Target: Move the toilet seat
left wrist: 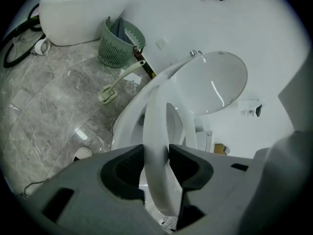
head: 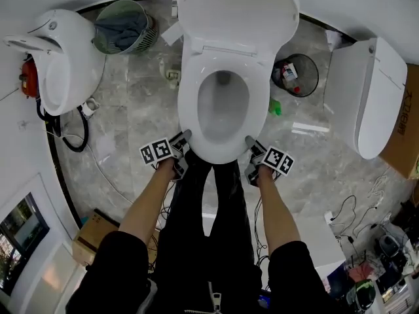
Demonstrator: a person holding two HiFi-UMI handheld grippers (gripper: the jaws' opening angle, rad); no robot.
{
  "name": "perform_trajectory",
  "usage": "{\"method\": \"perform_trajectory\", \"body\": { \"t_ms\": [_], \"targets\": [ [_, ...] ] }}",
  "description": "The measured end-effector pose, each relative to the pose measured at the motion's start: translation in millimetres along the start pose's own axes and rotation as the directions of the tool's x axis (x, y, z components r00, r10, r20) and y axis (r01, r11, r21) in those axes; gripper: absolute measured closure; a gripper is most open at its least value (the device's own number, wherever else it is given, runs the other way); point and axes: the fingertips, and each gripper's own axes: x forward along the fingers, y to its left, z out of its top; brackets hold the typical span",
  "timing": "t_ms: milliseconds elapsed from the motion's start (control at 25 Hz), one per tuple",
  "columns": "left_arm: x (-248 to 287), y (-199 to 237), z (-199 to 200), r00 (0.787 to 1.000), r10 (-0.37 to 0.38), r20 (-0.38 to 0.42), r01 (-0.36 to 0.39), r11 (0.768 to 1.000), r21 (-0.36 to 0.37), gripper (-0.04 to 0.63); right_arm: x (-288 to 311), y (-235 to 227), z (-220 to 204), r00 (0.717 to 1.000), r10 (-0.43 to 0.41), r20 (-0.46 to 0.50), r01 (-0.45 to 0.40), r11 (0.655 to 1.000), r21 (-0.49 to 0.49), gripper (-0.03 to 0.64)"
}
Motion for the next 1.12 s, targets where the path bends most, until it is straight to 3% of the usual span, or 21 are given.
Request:
{"method": "perform_trajectory", "body": {
  "t_ms": [440,680,920,1120],
  "targets": [
    [-54,-94,42,0.984,-0.020,0.175,0.035,0.996,-0.083,0.434,-63,89,37,0.991,0.130,0.039,-0.132,0.990,0.041,0.451],
    [-73,-160,85,0.963,-0.082,0.257,0.120,0.983,-0.136,0.408,-92,149,82,0.961,0.249,0.124,-0.264,0.957,0.123,0.428],
    [-79,-203,120,0.951,-0.139,0.274,0.181,0.975,-0.131,0.374,-104,184,115,0.940,0.289,0.182,-0.321,0.929,0.186,0.410],
    [-84,-235,146,0.937,-0.225,0.268,0.266,0.956,-0.127,0.365,-111,211,143,0.906,0.307,0.291,-0.383,0.888,0.255,0.413]
  ]
}}
